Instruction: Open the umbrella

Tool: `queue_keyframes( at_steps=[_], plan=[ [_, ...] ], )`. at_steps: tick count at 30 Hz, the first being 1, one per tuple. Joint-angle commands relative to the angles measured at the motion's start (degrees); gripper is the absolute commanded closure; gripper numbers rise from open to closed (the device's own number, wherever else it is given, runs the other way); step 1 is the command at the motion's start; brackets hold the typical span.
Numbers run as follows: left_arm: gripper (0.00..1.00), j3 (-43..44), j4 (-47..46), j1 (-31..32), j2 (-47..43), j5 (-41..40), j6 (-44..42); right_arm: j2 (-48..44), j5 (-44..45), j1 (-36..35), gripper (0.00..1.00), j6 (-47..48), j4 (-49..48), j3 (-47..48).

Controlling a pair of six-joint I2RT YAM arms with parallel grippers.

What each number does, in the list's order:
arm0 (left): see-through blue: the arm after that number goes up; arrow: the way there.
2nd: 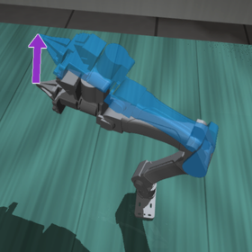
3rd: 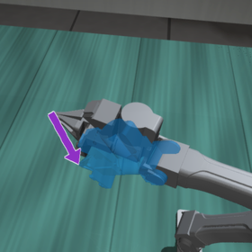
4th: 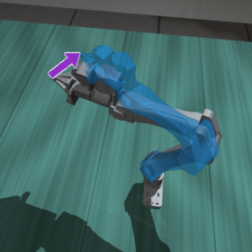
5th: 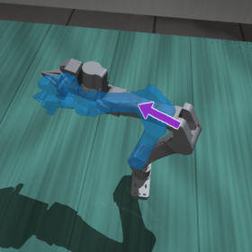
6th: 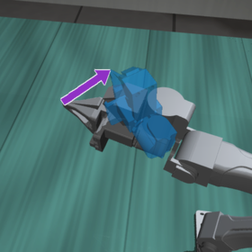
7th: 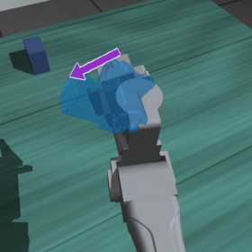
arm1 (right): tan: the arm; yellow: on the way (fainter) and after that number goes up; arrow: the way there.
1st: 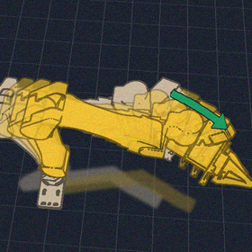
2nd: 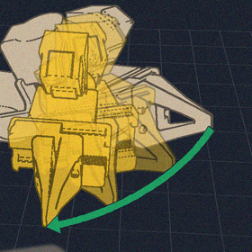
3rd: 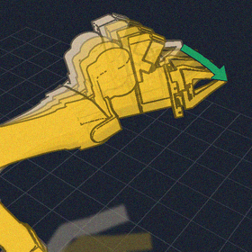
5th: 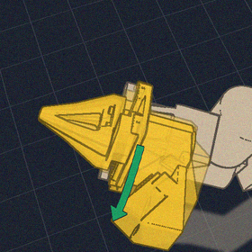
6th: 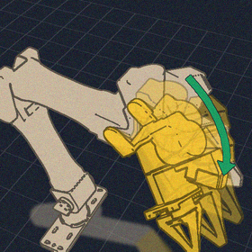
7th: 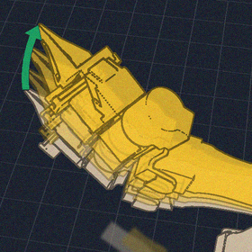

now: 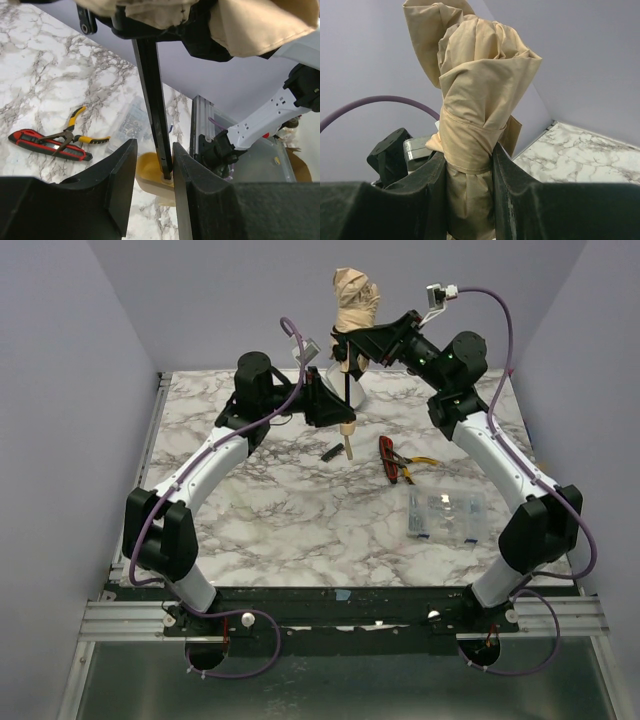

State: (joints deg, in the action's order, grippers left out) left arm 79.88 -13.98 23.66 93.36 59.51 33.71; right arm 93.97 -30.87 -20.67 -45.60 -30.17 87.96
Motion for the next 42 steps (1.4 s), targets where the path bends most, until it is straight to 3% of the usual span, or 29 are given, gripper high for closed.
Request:
queue_keyframes(
  at_steps=[1, 22, 28, 30, 34, 42],
  plan=[
    [0.65, -4.3, 4.4, 0.9, 0.1, 3.8, -3.8, 1.1, 3.3, 0.8, 1.00, -2.0, -6.6, 7.3],
    [0.63, -14.8, 5.4, 2.3, -6.1, 3.9, -7.5, 5.7, 6.3, 2.9, 1.00, 0.6, -7.5, 16.0],
    [0.55, -13.1, -2.7, -3.3, -9.2, 1.1, -1.6, 3.2, 4.2, 2.9, 1.00, 0.2, -7.4, 10.8],
    [0.52, -10.6, 0.3, -4.4, -9.3, 1.7, -3.8, 2.1, 4.0, 2.9, 1.00, 0.7, -7.5, 9.0],
    [0.35, -6.0, 8.4, -4.4, -8.9, 1.0, -11.8, 1.0, 3.4, 3.0, 1.00, 1.2, -7.5, 7.9],
    [0.32, -2.9, 8.0, -0.8, -4.7, -1.3, -11.4, 1.1, 3.7, 2.9, 1.00, -0.3, -7.4, 8.0]
  ],
)
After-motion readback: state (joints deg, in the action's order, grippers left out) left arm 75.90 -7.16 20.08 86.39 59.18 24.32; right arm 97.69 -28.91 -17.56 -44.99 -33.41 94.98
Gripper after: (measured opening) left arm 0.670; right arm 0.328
